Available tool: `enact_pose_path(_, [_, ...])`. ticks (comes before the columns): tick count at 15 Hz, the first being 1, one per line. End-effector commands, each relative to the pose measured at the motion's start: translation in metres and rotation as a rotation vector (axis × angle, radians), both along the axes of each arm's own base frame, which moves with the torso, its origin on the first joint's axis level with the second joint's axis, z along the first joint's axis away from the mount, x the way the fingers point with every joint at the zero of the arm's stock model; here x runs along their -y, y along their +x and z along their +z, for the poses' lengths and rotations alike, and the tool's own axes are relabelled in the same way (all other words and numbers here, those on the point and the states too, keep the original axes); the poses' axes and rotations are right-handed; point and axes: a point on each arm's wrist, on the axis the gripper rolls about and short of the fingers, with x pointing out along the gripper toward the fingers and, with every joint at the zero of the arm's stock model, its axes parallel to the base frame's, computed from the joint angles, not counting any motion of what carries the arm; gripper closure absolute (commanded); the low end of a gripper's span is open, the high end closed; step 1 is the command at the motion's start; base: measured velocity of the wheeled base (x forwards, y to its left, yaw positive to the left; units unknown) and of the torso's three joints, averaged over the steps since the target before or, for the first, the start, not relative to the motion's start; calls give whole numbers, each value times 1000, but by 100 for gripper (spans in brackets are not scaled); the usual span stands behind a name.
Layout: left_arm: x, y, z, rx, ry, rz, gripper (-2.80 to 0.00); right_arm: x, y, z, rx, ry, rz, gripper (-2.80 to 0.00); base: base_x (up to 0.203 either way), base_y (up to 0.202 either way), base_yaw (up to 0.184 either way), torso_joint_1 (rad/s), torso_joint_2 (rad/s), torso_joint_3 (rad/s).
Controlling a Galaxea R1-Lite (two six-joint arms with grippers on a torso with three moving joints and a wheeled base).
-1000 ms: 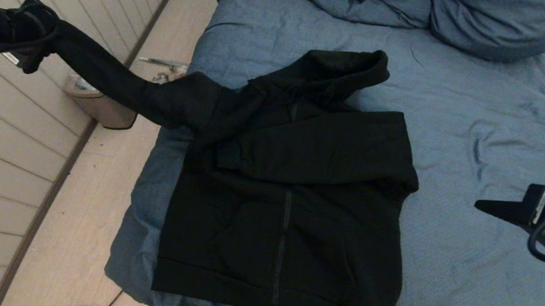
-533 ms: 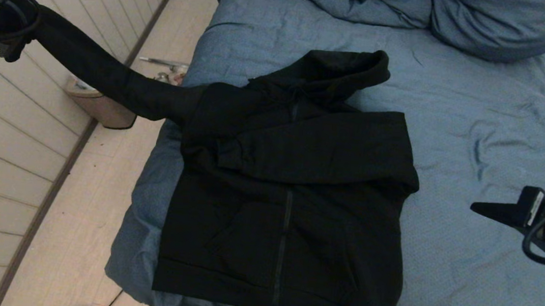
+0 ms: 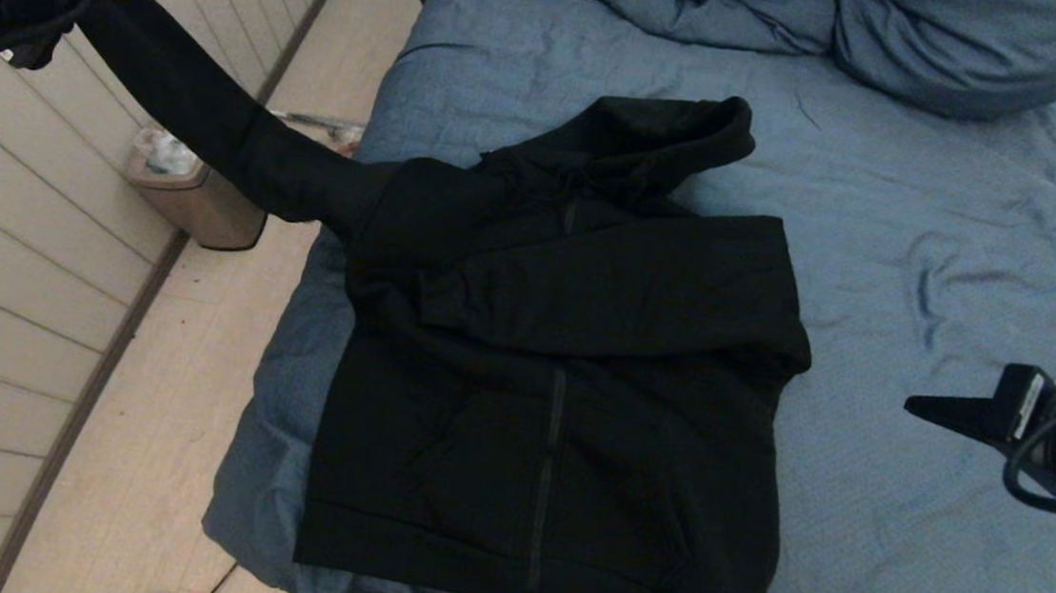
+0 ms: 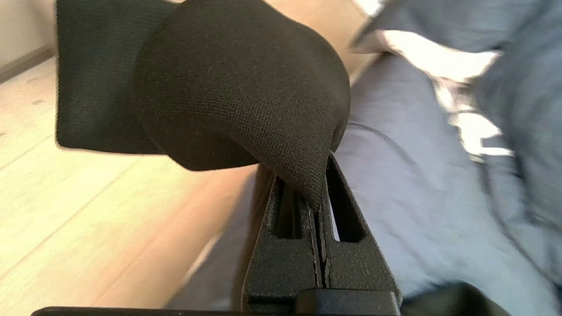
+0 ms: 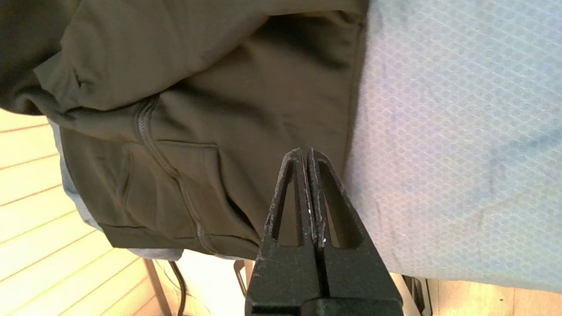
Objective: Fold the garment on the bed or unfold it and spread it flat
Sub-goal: Fold the black sweatshirt
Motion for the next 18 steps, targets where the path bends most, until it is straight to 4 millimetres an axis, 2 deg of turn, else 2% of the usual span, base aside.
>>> enact_pose_path(1, [11, -20, 19, 54, 4, -23, 0, -1, 1, -2, -11, 5, 8, 0, 0, 0, 0, 0, 0, 0])
enact_pose_path(3, [33, -23, 22, 62, 2, -88, 0, -6, 5, -6, -33, 31, 59, 0, 0, 0, 0, 0, 0, 0])
enact_pose_path(5, [60, -17, 17, 47, -3, -163, 0, -18, 17, -11, -73, 73, 125, 0, 0, 0, 0, 0, 0, 0])
enact_pose_path(7, [80, -18, 18, 54, -3, -224, 0, -40, 42, -4, -46, 169, 169, 0, 0, 0, 0, 0, 0, 0])
enact_pose_path(9, [89, -17, 17, 49, -2, -255, 0, -63, 72, 10, 3, 218, 214, 0, 0, 0, 0, 0, 0, 0])
enact_pose_path(12, [90, -10, 8, 21, -5, -249, 0, -129, 125, 21, 34, 199, 273, 0, 0, 0, 0, 0, 0, 0])
enact_pose_path(14, [96, -16, 13, 28, -4, -269, 0, -177, 155, 17, 46, 164, 290, 0, 0, 0, 0, 0, 0, 0])
enact_pose_path(16, [113, -26, 19, 41, -3, -320, 0, -231, 171, 11, 91, 115, 332, 0, 0, 0, 0, 0, 0, 0])
enact_pose_path(18, [135, -35, 20, 39, -6, -386, 0, -274, 182, 4, 136, 87, 376, 0, 0, 0, 0, 0, 0, 0])
